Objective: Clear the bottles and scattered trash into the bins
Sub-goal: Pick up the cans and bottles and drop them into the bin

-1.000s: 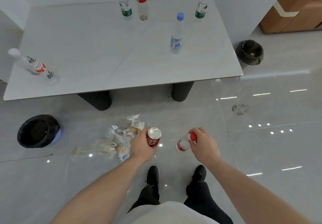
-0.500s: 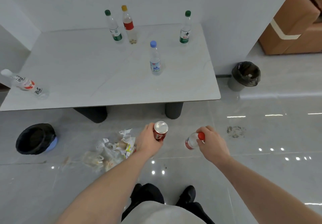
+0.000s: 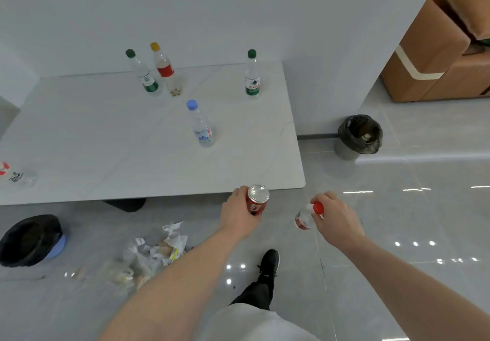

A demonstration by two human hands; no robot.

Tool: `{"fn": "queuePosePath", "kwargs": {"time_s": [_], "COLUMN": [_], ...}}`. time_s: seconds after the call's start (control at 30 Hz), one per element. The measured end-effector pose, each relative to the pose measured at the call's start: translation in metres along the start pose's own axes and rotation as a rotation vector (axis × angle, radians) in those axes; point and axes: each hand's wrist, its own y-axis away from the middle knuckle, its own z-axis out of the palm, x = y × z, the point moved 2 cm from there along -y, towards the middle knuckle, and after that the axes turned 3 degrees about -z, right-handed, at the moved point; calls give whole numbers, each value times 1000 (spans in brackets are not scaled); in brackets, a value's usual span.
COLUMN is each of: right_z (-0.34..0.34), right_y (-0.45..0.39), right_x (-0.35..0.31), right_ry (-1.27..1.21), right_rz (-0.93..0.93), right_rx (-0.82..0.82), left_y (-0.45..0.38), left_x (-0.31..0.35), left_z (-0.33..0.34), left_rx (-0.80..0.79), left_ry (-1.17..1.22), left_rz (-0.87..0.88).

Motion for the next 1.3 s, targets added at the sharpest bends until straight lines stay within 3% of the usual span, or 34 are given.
{"fn": "queuePosePath", "kwargs": {"time_s": [0.5,0.97,1.3], "right_z": [-94,-204,-248], "right_y": [-114,-234,-328], "right_x": [110,291,346], "right_ry": [-39,71,39], "right_rz": [78,-107,-92], "right_rx": [22,-79,-132], "left_y": [-121,-172,-246], "left_x": [147,298,351], "left_z": [81,173,204], "left_rx": [-141,-29,-21], "left_ry": [-46,99,36], "left_rz": [98,-143,-269]}}
